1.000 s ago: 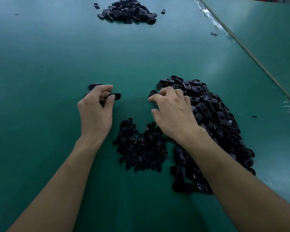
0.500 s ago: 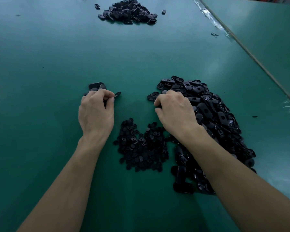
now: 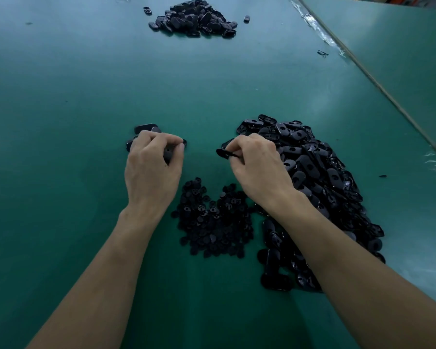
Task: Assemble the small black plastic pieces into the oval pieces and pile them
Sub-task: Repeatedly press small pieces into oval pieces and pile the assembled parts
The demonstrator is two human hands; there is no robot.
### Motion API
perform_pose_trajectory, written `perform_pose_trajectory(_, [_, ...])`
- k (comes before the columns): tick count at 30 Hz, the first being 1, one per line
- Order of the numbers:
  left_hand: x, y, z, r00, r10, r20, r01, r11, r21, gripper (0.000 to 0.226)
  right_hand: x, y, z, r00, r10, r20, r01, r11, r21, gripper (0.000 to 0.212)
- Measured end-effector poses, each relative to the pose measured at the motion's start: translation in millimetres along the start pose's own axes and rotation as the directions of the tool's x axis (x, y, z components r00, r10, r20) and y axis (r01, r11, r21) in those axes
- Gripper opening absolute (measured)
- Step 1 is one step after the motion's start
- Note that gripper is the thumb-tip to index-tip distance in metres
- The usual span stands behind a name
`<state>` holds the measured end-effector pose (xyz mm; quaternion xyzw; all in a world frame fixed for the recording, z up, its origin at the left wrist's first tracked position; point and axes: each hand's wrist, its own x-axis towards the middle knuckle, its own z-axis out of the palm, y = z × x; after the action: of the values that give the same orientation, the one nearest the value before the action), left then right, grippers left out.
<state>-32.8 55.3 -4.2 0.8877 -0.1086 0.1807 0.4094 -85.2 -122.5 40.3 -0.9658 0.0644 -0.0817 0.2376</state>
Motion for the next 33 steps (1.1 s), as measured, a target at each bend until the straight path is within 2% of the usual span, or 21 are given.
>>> perform_pose_trajectory(3, [-7.0,11.3,-0.8,0.997,0.069,-0.024,-0.072,0.986,-0.154,0.015,1.0,-4.8,0.7,0.998,-0.060,0.009,0.059,0.992,0.112,0.012])
perform_pose_trajectory(5, [-11.2,19.2,-1.2,1.000,0.027,0.005,-0.024,0.964,-0.265,0.019,-0.3,-10.4,0.9,0.995,-0.100,0.011,0.096,0.977,0.189,0.004])
perform_pose_trajectory(9, [-13.1,24.6,-1.7,0.998,-0.055,0.033,0.064,0.929,-0.364,0.024,-3.7,-19.7,1.1,0.986,-0.159,0.051,0.139,0.950,0.281,0.003])
perform_pose_trajectory(12, [-12.2,24.2,-2.3,0.996,-0.052,0.068,0.078,0.881,-0.467,0.015,-4.2,-23.0,0.7,0.977,-0.198,0.075,0.168,0.941,0.293,0.004])
perform_pose_trajectory(17, [-11.7,21.3,-2.3,0.996,-0.067,0.058,0.088,0.811,-0.578,0.018,-4.4,-25.1,-0.5,0.992,-0.114,0.055,0.075,0.877,0.474,0.011])
perform_pose_trajectory(23, [-12.2,17.9,-7.4,0.994,-0.056,0.096,0.106,0.727,-0.679,0.002,-9.5,-28.5,0.2,0.999,-0.030,0.028,0.005,0.762,0.647,0.014])
perform_pose_trajectory(25, [-12.0,17.9,-8.2,0.992,-0.052,0.111,0.115,0.706,-0.698,0.011,-8.8,-28.4,-0.2,1.000,0.021,0.001,-0.017,0.752,0.658,0.023])
perform_pose_trajectory(29, [-13.5,18.7,-6.9,0.994,-0.009,0.105,0.080,0.710,-0.700,0.009,-9.2,-27.9,0.2,0.995,0.021,0.100,-0.081,0.757,0.649,0.012])
perform_pose_trajectory(33, [-14.5,19.3,-5.1,0.991,-0.039,0.128,0.119,0.702,-0.702,0.009,-7.6,-25.2,-0.2,0.983,0.040,0.177,-0.151,0.716,0.682,0.005])
